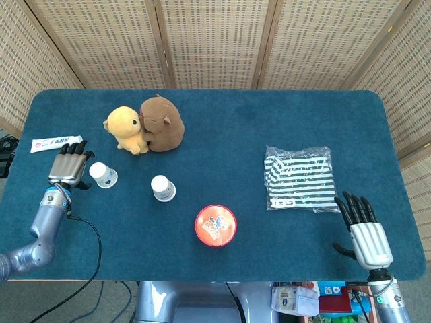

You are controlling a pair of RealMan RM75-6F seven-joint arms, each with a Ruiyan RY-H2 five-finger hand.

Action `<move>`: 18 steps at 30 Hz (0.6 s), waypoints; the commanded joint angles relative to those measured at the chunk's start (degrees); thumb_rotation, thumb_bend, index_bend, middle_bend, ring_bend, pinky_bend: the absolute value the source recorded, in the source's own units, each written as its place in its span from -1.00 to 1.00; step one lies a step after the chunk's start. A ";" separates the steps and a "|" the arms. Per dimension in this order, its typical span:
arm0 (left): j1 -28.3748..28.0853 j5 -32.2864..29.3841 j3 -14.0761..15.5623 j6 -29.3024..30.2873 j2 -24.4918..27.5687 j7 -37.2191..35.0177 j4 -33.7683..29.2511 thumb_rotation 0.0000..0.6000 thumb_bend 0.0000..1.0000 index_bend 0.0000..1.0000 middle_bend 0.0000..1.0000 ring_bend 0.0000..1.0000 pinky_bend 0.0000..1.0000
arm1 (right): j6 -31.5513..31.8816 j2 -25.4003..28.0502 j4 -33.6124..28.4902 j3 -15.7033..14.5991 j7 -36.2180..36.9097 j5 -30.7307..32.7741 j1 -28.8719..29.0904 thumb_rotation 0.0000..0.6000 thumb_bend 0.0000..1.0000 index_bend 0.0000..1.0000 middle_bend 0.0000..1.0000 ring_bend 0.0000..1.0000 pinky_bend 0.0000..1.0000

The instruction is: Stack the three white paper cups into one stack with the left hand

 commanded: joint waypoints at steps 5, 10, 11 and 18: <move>-0.47 -0.68 -0.09 -0.68 -1.75 0.46 1.50 1.00 -0.52 -0.51 -1.00 -1.00 -1.00 | -0.05 0.09 0.00 0.02 0.23 0.04 0.01 1.00 -1.00 -1.00 -1.00 -1.00 -1.00; -0.76 -1.05 -0.27 -0.51 -2.40 0.92 1.85 1.00 -0.52 -0.46 -1.00 -1.00 -1.00 | -0.22 0.01 0.08 -0.09 0.16 -0.05 0.07 1.00 -1.00 -1.00 -1.00 -1.00 -1.00; -0.80 -1.08 -0.27 -0.48 -2.46 1.01 1.93 1.00 -0.52 -0.42 -1.00 -1.00 -1.00 | -0.23 0.00 0.08 -0.11 0.15 -0.06 0.07 1.00 -1.00 -1.00 -1.00 -1.00 -1.00; -0.87 -1.79 -0.52 -0.34 -3.08 1.18 2.56 1.00 -0.52 -0.24 -1.00 -1.00 -1.00 | -0.15 -0.08 0.08 -0.19 0.04 -0.27 0.08 1.00 -1.00 -1.00 -1.00 -1.00 -1.00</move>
